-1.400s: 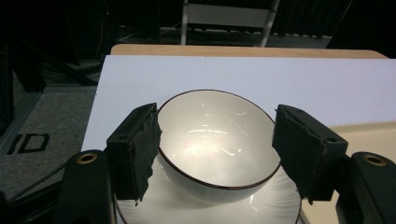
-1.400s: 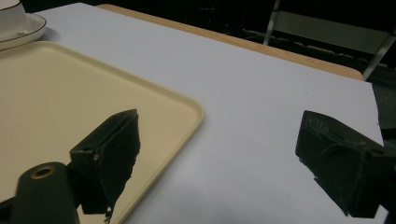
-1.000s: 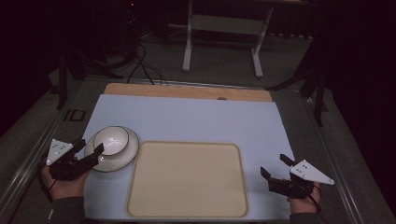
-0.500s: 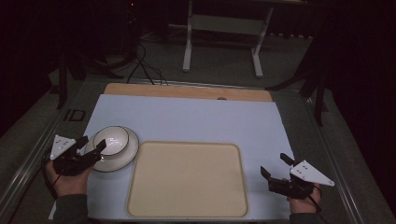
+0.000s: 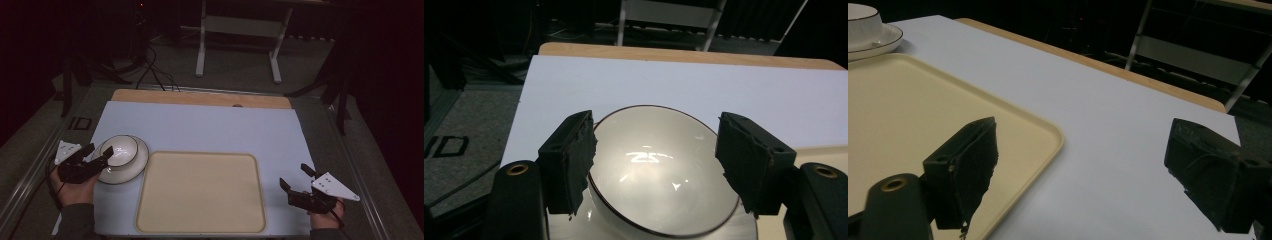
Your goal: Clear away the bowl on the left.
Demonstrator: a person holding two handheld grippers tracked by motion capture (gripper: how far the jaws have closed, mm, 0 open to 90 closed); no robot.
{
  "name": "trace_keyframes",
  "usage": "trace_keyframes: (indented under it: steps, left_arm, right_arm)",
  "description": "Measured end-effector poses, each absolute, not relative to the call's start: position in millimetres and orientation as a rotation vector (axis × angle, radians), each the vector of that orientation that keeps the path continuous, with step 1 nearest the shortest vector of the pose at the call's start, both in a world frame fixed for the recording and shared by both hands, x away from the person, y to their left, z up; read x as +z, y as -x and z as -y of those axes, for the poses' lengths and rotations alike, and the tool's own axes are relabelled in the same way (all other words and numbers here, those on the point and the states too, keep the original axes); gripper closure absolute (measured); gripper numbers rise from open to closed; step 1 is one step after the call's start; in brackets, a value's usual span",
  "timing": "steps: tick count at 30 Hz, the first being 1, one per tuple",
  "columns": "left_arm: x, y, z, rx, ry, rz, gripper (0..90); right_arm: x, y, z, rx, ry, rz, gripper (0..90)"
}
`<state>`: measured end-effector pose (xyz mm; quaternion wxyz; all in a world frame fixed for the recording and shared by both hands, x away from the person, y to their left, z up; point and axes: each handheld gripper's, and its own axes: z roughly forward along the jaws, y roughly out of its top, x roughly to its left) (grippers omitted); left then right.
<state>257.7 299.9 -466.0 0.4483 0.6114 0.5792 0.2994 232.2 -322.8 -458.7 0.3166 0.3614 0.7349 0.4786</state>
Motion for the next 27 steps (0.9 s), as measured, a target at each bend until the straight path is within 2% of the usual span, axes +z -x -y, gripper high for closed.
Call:
trace_keyframes:
  steps: [27]
  left_arm:
    - [-484.3,-286.7,-311.4,0.713,-1.526,-1.554,34.7]
  right_arm:
    - [-457.8,-231.6,324.2,1.267,-0.966,-1.914,13.6]
